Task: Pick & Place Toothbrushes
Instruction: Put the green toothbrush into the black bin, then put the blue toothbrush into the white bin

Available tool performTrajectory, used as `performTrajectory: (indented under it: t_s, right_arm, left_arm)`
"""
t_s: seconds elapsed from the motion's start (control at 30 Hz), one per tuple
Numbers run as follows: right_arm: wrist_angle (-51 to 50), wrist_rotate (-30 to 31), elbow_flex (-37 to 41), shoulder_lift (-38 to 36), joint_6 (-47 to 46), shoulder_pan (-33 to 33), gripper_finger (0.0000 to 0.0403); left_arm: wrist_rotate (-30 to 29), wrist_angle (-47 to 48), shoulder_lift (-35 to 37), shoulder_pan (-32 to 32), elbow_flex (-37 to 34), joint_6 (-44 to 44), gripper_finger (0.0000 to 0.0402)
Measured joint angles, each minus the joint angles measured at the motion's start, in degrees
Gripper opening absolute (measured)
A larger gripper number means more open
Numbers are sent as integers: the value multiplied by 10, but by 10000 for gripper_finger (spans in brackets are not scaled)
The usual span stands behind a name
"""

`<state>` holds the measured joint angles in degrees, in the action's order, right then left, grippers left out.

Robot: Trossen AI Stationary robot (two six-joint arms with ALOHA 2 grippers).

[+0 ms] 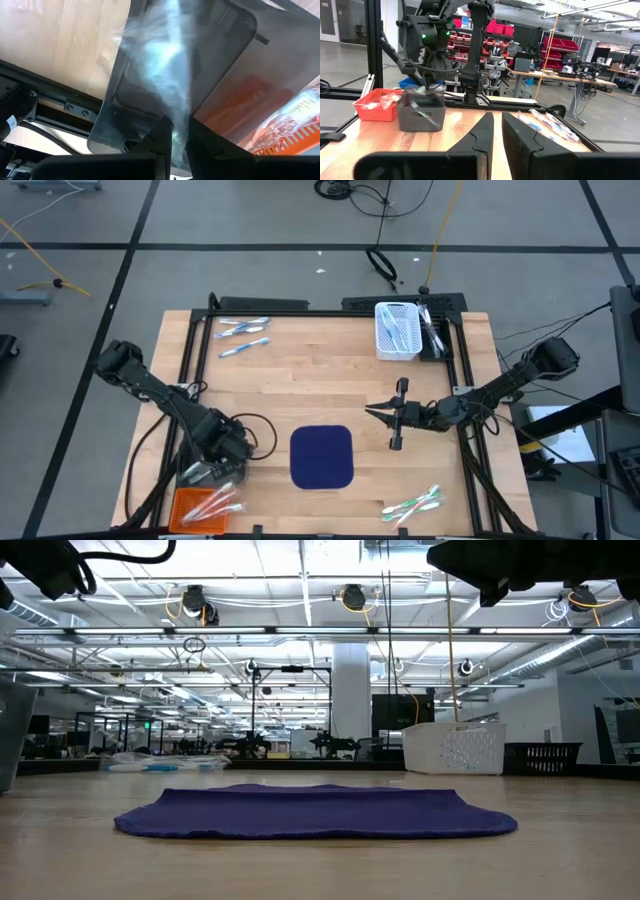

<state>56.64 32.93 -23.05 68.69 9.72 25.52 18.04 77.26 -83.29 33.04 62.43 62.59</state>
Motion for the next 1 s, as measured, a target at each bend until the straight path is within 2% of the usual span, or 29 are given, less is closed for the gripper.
performTrajectory:
  t_s: [0.43, 0.77, 1.0]
  right_arm:
    - [0, 0, 0, 0, 2, 0, 28]
    - [0, 0, 0, 0, 2, 0, 28]
    - [0, 0, 0, 0, 2, 0, 27]
  left_arm:
    - [0, -7, 0, -1, 0, 3, 105]
    - [-4, 5, 0, -26, 0, 5, 108]
    - [-51, 29, 0, -68, 0, -44, 108]
